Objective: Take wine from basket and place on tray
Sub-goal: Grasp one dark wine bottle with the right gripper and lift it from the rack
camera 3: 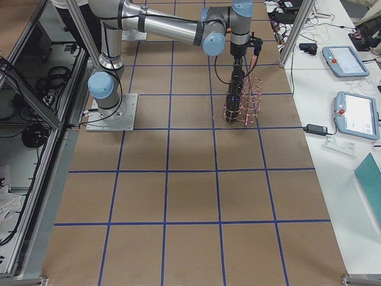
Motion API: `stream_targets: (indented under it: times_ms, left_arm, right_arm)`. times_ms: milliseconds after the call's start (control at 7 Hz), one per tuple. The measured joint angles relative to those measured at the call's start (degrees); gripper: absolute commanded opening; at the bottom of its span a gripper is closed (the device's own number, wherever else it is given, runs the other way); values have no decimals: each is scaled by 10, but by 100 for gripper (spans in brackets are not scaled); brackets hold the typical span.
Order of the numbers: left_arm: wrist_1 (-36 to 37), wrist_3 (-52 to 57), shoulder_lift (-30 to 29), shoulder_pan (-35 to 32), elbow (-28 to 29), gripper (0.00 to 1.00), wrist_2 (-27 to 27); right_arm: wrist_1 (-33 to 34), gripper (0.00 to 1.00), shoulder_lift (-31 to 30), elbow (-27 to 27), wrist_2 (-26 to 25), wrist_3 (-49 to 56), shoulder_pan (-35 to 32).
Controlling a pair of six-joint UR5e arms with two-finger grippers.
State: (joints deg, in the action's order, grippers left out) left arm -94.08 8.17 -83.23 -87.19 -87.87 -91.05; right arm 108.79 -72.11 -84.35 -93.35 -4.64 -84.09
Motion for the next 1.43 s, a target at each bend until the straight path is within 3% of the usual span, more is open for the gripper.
stream_targets:
  times_ms: [143, 286, 571, 714, 1143, 1429]
  left_arm:
    - [0, 0, 0, 0, 0, 100, 0]
    - [0, 1, 0, 0, 0, 100, 0]
    - [0, 1, 0, 0, 0, 100, 1]
    - [0, 0, 0, 0, 0, 100, 1]
    - [0, 0, 0, 0, 0, 100, 0]
    - [0, 0, 0, 0, 1, 100, 0]
  right_arm:
    - [1, 77, 3, 1, -1, 0, 1]
    - [1, 62, 5, 1, -2, 1, 2]
    - [1, 57, 7, 2, -2, 0, 4]
    - [1, 45, 7, 2, -2, -1, 5]
    - [1, 25, 8, 2, -2, -3, 6]
    - [1, 18, 8, 3, 0, -3, 8]
